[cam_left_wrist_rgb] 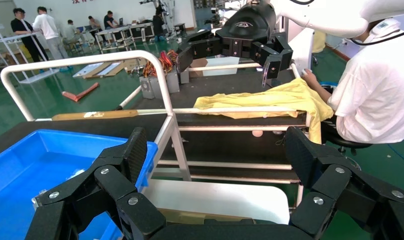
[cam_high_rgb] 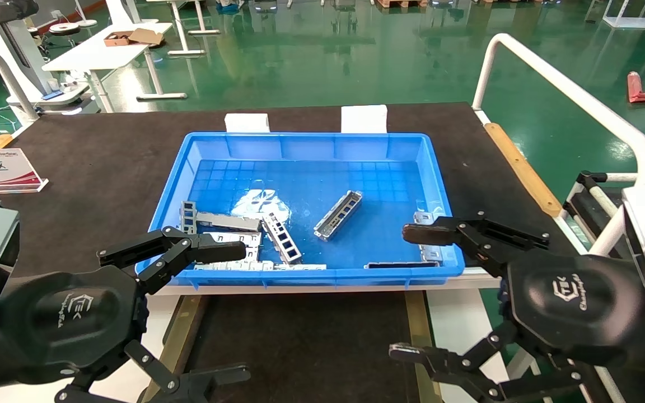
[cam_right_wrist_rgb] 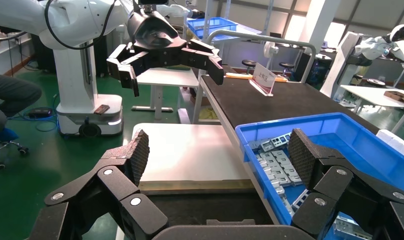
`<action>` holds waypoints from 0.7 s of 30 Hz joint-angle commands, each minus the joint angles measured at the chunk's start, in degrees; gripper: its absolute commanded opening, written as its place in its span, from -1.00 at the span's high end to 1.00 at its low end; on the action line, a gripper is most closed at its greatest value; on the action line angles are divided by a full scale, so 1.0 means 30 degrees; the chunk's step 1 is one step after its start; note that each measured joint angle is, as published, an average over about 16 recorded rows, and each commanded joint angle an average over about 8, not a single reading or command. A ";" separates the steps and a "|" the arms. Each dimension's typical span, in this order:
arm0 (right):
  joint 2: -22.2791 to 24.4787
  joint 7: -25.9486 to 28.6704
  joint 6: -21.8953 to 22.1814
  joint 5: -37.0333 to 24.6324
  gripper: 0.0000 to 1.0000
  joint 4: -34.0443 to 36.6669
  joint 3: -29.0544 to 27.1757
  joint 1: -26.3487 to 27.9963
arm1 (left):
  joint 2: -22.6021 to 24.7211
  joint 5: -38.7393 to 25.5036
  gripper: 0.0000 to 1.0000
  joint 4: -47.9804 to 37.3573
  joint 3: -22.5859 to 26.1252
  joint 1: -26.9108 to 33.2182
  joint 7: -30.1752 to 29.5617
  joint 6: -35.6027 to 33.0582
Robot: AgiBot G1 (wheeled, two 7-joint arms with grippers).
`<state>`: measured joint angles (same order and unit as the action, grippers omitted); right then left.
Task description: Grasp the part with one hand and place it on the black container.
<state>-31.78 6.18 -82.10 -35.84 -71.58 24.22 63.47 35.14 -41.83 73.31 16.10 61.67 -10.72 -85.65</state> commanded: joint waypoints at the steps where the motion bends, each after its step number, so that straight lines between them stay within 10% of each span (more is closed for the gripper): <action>1: 0.0000 0.0000 0.0000 0.0000 -1.00 0.0000 0.0000 0.0000 | 0.0000 0.0000 -1.00 0.0000 0.0000 0.0000 0.0000 0.0000; 21: 0.0000 0.0000 0.0000 0.0000 -1.00 0.0001 0.0000 0.0000 | 0.0024 0.0023 -1.00 -0.0012 -0.0042 -0.0008 0.0030 0.0100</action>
<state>-31.78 6.18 -82.11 -35.84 -71.58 24.22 63.47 35.25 -41.77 73.29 15.93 61.62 -10.65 -85.09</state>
